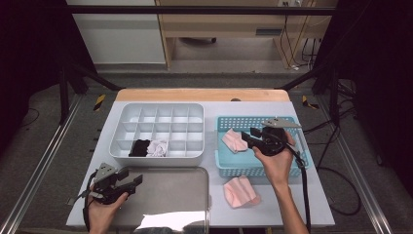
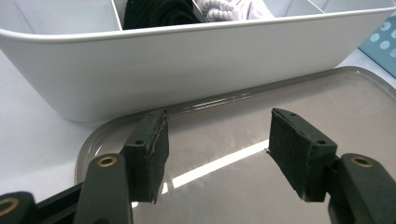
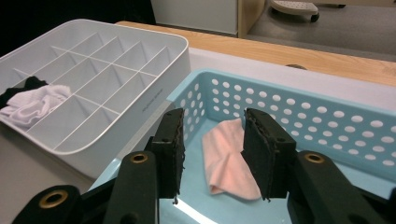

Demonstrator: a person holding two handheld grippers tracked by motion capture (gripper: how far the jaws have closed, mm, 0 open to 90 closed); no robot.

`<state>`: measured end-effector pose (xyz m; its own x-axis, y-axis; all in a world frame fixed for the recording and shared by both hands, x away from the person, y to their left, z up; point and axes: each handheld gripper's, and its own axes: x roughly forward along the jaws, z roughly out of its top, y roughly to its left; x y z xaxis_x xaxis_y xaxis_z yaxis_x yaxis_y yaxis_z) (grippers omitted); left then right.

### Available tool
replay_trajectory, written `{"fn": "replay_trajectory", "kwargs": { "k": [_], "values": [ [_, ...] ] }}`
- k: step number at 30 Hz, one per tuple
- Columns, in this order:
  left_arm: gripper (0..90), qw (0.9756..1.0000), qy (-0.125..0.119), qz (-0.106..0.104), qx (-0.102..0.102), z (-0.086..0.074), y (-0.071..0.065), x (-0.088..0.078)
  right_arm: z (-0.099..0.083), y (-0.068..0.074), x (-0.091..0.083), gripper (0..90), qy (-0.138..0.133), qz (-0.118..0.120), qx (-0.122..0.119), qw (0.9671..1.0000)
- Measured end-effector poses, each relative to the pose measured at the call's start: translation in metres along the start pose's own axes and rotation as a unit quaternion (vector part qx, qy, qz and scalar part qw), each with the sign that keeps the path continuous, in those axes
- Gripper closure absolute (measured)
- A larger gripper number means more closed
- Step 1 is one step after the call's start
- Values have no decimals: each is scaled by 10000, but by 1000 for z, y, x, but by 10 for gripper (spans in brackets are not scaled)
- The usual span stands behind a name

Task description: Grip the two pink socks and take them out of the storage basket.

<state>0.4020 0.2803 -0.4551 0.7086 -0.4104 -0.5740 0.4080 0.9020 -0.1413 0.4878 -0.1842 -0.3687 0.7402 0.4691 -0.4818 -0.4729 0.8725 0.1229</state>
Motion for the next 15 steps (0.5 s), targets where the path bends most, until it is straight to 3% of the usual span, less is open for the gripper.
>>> {"fn": "replay_trajectory", "kwargs": {
  "k": [9,15],
  "values": [
    [376,10000,-9,3,3,0,1,-1,10,-5,27,577,111,-152,-40,9998],
    [379,10000,-22,9,2,0,1,0,9,-13,48,574,255,-235,71,9994]
  ]
}}
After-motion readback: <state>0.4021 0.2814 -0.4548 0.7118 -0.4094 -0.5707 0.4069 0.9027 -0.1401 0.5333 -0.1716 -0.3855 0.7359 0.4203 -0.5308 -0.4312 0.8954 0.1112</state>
